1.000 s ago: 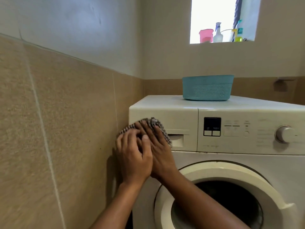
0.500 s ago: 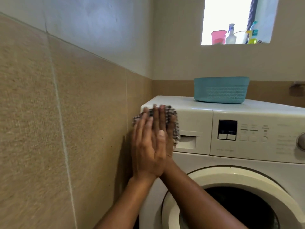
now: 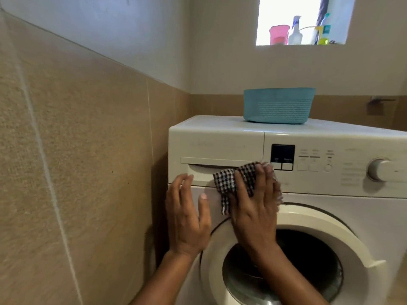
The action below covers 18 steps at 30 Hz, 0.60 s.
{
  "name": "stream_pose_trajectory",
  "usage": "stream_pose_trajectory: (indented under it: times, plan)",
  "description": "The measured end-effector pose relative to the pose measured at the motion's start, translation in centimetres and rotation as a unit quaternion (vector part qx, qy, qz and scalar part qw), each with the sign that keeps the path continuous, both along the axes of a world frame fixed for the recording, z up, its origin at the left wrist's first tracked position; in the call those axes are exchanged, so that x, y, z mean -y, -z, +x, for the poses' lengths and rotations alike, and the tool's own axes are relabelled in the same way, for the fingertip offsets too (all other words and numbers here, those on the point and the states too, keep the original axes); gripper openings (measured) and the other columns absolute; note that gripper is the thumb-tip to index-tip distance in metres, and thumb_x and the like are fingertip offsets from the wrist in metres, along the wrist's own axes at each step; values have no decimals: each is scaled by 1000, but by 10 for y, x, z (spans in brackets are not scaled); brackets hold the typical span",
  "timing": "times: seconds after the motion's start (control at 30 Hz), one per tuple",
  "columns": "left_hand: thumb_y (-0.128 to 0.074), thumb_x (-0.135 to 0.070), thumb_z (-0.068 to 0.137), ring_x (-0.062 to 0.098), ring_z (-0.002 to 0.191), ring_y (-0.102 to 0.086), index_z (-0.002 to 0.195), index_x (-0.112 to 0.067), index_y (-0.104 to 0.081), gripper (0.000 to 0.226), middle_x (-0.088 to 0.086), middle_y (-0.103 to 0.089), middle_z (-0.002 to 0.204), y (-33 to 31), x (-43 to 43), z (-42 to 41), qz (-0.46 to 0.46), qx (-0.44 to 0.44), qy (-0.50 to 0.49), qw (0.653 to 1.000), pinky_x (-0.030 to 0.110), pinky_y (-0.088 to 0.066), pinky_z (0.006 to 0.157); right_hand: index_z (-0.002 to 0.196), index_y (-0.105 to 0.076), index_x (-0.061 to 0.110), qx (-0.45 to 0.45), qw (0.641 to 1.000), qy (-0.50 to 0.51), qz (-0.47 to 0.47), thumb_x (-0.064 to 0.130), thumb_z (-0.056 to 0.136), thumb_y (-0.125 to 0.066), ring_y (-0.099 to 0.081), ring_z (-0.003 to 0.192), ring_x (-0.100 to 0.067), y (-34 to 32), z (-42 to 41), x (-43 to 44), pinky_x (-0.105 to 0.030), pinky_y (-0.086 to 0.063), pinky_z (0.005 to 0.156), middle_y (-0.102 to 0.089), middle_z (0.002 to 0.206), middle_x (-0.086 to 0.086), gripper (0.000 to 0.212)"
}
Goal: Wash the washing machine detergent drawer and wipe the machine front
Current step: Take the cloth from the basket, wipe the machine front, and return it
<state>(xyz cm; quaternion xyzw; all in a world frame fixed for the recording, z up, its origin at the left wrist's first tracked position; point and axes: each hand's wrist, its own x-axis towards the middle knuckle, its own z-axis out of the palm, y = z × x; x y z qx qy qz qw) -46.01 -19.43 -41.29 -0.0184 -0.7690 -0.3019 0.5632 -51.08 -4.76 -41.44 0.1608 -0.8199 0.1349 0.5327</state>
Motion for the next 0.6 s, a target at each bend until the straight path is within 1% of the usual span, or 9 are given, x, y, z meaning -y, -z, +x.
stream_pose_trajectory:
  times: [0.1, 0.13, 0.2, 0.23, 0.33, 0.43, 0.5, 0.53, 0.6]
  plan:
    - [-43, -35, 96, 30, 132, -46, 139, -4, -50, 53, 14, -46, 143, -3, 19, -4, 28, 16, -13, 999, 48, -40, 110, 145, -50, 9, 36, 999, 3, -18, 32, 87, -68, -30, 139, -42, -4, 14, 56, -62, -25, 115, -37, 146, -19, 64]
    - [-42, -36, 96, 30, 132, -46, 140, -4, -49, 55, 15, -45, 144, -4, 23, -4, 35, 21, -5, 999, 47, -40, 111, 145, -49, 8, 65, 998, -19, 1, 34, 89, -64, -34, 136, -41, -9, 19, 77, -61, -23, 116, -42, 143, -20, 63]
    - [-40, -39, 95, 28, 132, -45, 142, -2, -45, 60, 16, -44, 146, -5, 31, -3, 81, 21, 12, 996, 38, -37, 111, 149, -40, 6, 68, 995, -37, 55, 35, 93, -54, -37, 138, -39, -17, 21, 100, -55, -17, 119, -46, 145, -20, 65]
    - [-39, -42, 94, 28, 132, -45, 144, -2, -43, 65, 17, -43, 147, -7, 34, -1, 115, 21, 17, 993, 35, -35, 110, 152, -36, 7, 65, 994, -44, 77, 35, 94, -52, -36, 140, -37, -17, 20, 99, -52, -14, 120, -45, 148, -19, 66]
    - [-37, -54, 91, 28, 137, -44, 152, -9, -35, 76, 13, -41, 154, -8, 36, 2, 158, 74, 38, 984, 43, -36, 114, 155, -33, 14, 64, 994, -42, 83, 42, 94, -53, -29, 148, -28, -2, 15, 56, -50, -6, 123, -37, 158, -9, 69]
    - [-35, -62, 87, 23, 141, -43, 156, -17, -30, 82, 6, -41, 157, -2, 31, 3, 184, 92, 74, 976, 48, -35, 116, 156, -29, 15, 68, 997, 18, 24, 47, 94, -48, -14, 153, -24, 10, 11, 20, -53, -7, 123, -24, 164, -6, 73]
    - [-37, -63, 85, 19, 143, -40, 155, -16, -31, 85, 5, -41, 157, 0, 30, 2, 218, 72, 105, 968, 47, -33, 118, 155, -29, 12, 86, 995, 35, -18, 46, 92, -46, -12, 153, -28, 4, 12, 43, -55, -10, 121, -25, 163, -11, 73]
    - [-39, -61, 85, 19, 141, -42, 154, -15, -33, 84, 4, -43, 155, -2, 31, 3, 229, 65, 118, 964, 43, -34, 118, 155, -30, 12, 97, 994, 28, -31, 47, 92, -45, -13, 153, -30, 1, 15, 62, -56, -10, 121, -28, 162, -12, 73]
    - [-44, -53, 87, 17, 132, -51, 153, -12, -36, 78, 2, -50, 146, -8, 36, 5, 245, 58, 134, 958, 20, -41, 107, 154, -31, 12, 107, 994, 1, -13, 49, 95, -44, -15, 152, -31, -4, 22, 93, -56, -7, 121, -31, 161, -12, 72]
